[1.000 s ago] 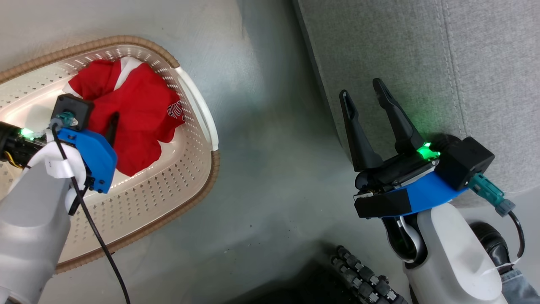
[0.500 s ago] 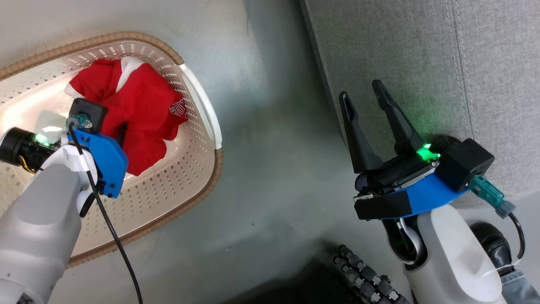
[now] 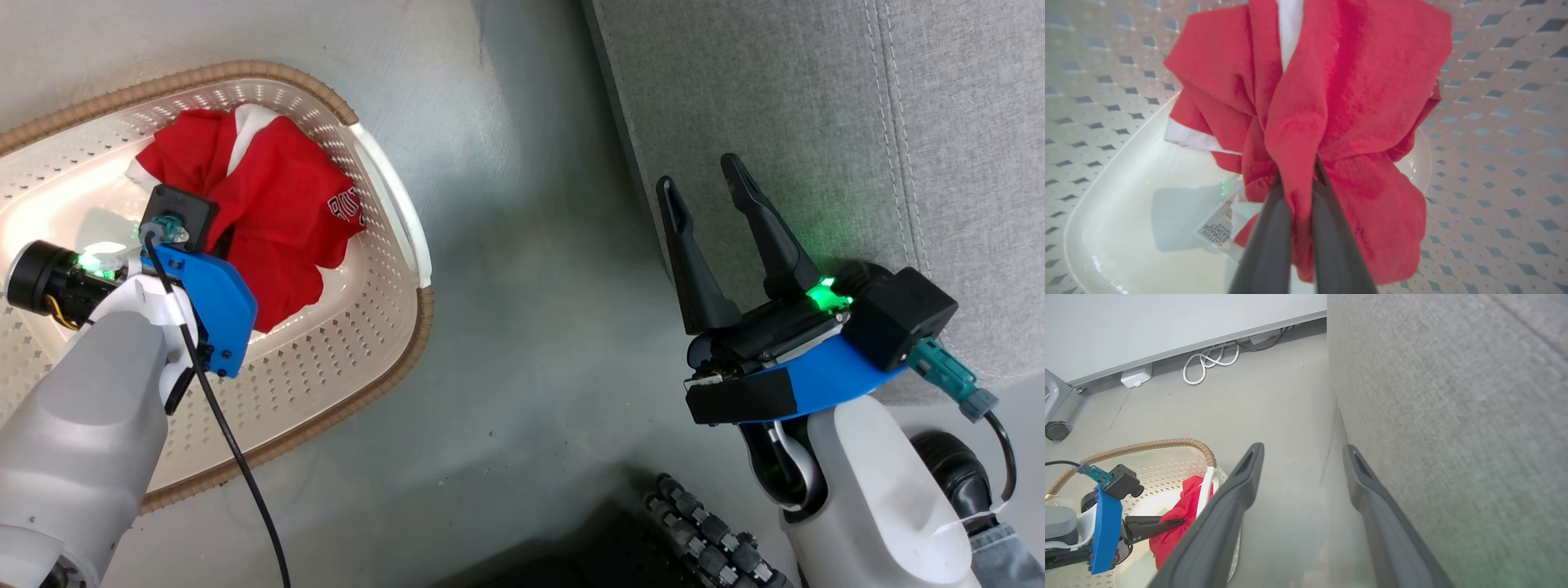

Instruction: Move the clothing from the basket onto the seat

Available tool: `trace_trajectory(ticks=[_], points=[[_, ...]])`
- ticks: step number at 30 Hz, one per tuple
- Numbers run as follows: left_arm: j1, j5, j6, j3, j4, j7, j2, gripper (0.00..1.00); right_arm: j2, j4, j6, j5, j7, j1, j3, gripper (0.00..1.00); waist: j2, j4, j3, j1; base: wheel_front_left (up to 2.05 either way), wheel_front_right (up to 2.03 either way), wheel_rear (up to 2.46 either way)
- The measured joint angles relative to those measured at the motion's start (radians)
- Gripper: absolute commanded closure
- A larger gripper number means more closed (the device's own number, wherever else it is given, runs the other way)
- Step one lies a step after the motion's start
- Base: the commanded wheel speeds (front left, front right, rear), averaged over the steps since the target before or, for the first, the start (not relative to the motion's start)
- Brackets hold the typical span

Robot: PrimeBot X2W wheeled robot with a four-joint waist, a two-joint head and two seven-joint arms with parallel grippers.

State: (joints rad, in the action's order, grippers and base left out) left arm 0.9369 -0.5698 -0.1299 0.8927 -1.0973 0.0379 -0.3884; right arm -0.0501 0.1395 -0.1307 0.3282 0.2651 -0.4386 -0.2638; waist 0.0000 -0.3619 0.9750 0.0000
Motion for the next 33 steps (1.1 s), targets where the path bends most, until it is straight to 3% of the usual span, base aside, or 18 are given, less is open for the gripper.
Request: trace_trajectory(ticks=[9, 15, 33], points=[[0.003, -0.021, 0.000, 0.018, -0.014, 0.031, 0.001, 1.00, 0.000, 0.010, 0.000, 0.007, -0.001, -0.012, -0.016, 0.00, 0.0000, -0.005, -0.014, 0.0000, 0.00, 0.00, 0.00], [-0.026, -0.047, 0.000, 0.015, -0.036, 0.068, 0.031, 1.00, 0.000, 0.024, 0.000, 0.000, -0.001, -0.027, -0.012, 0.00, 0.0000, 0.005, -0.064, 0.0000, 0.00, 0.00, 0.00], [-0.197, -0.137, 0.000, 0.018, -0.073, 0.182, 0.173, 1.00, 0.000, 0.114, 0.000, -0.091, -0.001, 0.021, 0.014, 0.00, 0.0002, 0.102, -0.372, -0.0001, 0.00, 0.00, 0.00]])
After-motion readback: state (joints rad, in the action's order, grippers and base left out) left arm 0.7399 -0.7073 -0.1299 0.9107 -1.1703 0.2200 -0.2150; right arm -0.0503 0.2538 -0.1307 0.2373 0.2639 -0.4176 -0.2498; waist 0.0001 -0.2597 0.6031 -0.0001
